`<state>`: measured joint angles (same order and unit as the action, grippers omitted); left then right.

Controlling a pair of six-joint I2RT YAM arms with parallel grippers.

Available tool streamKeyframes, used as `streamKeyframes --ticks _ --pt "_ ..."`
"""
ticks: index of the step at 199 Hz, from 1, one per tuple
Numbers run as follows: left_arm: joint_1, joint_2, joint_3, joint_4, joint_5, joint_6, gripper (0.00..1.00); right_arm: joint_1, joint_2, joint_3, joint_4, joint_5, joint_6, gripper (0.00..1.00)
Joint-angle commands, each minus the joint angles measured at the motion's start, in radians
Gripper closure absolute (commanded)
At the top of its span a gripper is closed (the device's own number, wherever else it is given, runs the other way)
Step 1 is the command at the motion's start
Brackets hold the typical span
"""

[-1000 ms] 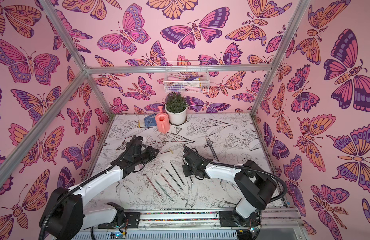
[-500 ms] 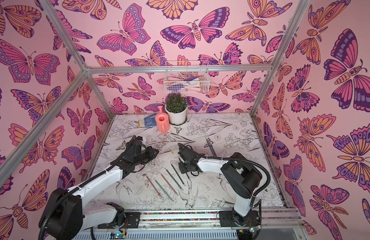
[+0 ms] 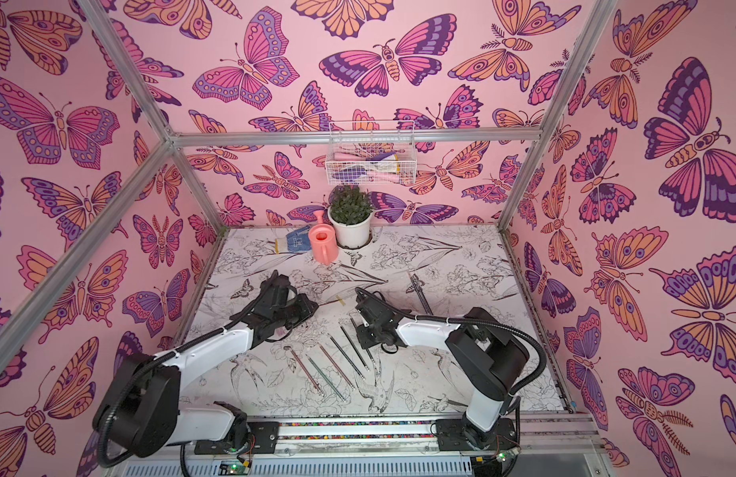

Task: Remove the protective cover of the pencils
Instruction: Place the pencil at the center of the board.

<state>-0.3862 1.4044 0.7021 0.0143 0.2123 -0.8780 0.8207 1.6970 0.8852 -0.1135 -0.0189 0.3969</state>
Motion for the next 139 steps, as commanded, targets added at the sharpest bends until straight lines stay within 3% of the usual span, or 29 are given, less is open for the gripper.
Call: streamKeyframes --ticks 1,44,139 --pt "0.003 0.074 0.049 -0.023 0.008 0.016 0.89 0.005 -0.082 -0.012 -0.023 0.029 0.015 0.64" --pt "0.000 0.179 0.109 -0.042 0.001 0.037 0.87 0.003 -0.181 -0.025 -0.048 0.064 0.011 0.59" --pt "0.003 0.375 0.265 -0.166 0.049 0.089 0.88 -0.018 -0.241 -0.084 -0.039 0.079 0.026 0.58"
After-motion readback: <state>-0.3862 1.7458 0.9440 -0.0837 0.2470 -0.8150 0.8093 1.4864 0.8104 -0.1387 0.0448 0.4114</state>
